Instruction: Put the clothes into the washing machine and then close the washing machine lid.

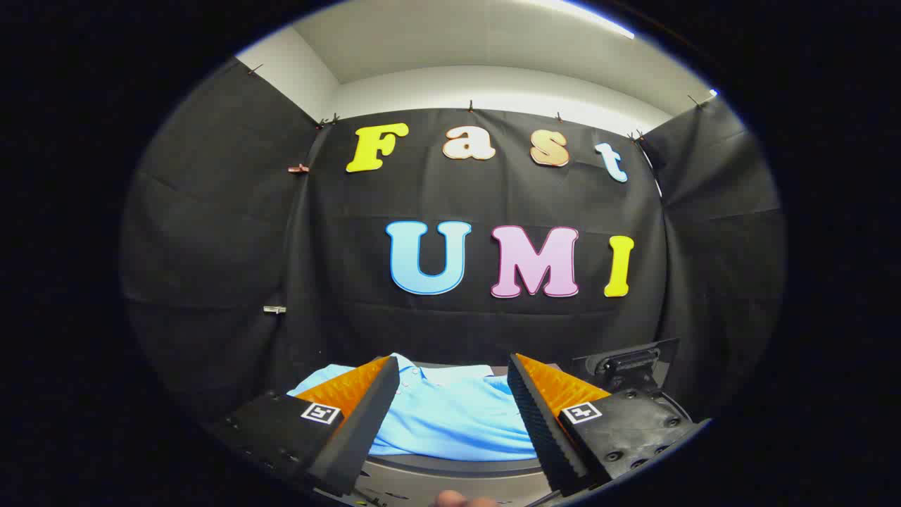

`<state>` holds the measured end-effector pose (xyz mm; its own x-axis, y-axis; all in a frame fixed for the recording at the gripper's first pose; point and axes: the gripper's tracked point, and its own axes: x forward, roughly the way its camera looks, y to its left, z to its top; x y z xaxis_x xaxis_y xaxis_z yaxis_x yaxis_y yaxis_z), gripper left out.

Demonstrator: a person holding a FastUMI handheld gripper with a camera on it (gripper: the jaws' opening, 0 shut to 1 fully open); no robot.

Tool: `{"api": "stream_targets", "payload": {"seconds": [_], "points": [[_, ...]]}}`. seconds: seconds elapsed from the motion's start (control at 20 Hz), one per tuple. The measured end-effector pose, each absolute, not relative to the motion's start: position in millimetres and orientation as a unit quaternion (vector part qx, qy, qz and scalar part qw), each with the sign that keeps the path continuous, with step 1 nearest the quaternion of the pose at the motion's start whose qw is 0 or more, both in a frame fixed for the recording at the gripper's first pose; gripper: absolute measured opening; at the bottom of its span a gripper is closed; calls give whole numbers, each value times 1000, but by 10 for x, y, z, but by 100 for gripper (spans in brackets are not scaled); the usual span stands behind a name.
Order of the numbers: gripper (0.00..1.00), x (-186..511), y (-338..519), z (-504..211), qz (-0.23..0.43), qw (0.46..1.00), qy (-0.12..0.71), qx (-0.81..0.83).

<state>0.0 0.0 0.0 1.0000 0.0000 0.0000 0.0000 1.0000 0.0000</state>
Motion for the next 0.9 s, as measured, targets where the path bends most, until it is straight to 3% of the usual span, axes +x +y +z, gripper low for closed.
{"api": "stream_targets", "payload": {"seconds": [0.9], "points": [[98,160,259,13,14,999,8,-34]]}}
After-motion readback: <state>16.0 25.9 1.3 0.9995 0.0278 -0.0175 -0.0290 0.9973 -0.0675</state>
